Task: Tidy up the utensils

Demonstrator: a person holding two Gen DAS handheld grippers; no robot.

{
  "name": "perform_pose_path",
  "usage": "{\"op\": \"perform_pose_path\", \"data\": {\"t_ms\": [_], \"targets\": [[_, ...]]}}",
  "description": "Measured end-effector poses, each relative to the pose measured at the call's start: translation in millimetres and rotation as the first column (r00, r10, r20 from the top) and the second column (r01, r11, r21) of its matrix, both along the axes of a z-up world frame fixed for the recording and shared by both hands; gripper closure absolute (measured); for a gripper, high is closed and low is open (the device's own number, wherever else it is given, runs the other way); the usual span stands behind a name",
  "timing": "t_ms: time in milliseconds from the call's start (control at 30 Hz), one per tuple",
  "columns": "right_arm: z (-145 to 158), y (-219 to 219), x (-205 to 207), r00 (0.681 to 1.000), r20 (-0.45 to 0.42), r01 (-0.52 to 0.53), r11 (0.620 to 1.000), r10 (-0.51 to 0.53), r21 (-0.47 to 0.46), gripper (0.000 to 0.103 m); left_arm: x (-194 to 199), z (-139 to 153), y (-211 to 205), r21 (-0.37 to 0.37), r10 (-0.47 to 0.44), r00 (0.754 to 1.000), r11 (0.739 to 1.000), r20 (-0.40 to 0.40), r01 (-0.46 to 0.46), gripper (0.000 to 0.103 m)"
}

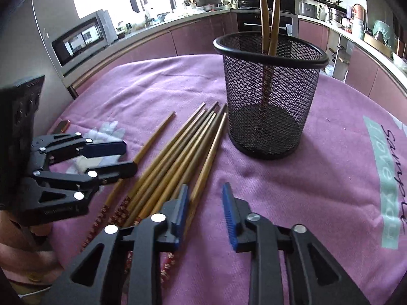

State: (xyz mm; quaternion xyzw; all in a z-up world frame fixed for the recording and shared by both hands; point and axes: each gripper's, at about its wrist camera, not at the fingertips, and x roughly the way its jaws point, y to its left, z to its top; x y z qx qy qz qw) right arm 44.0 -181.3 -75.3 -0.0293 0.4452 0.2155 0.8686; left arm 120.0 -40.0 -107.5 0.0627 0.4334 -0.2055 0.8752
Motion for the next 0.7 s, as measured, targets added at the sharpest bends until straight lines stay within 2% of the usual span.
{"op": "perform_pose_path", "data": {"t_ms": [333,433,567,700], "targets": [[-1,12,5,1.000,0.026,0.007,0.999,-0.005,-0.051,0.084,8,-1,-3,0.001,0.010,1.000,1.000,-0.005,-0.010,0.068],[-1,16,7,0.999,0.036,0.009,0.998,-0.007,-0.060,0.086,11,-1,-5,0.006,0.027,1.000,1.000,-0.002,-0.027,0.075],[-1,17,11,0.999,0.038,0.017,0.999,-0.015,-0.051,0.094,14,-2,-7,0.010,0.053,0.999,0.999,0.003,-0.053,0.087],[-1,16,11,0.999,0.036,0.026,0.999,-0.024,-0.035,0.095,15,-2,-5,-0.013,0.085,0.996,0.996,-0.005,-0.085,0.092]]}}
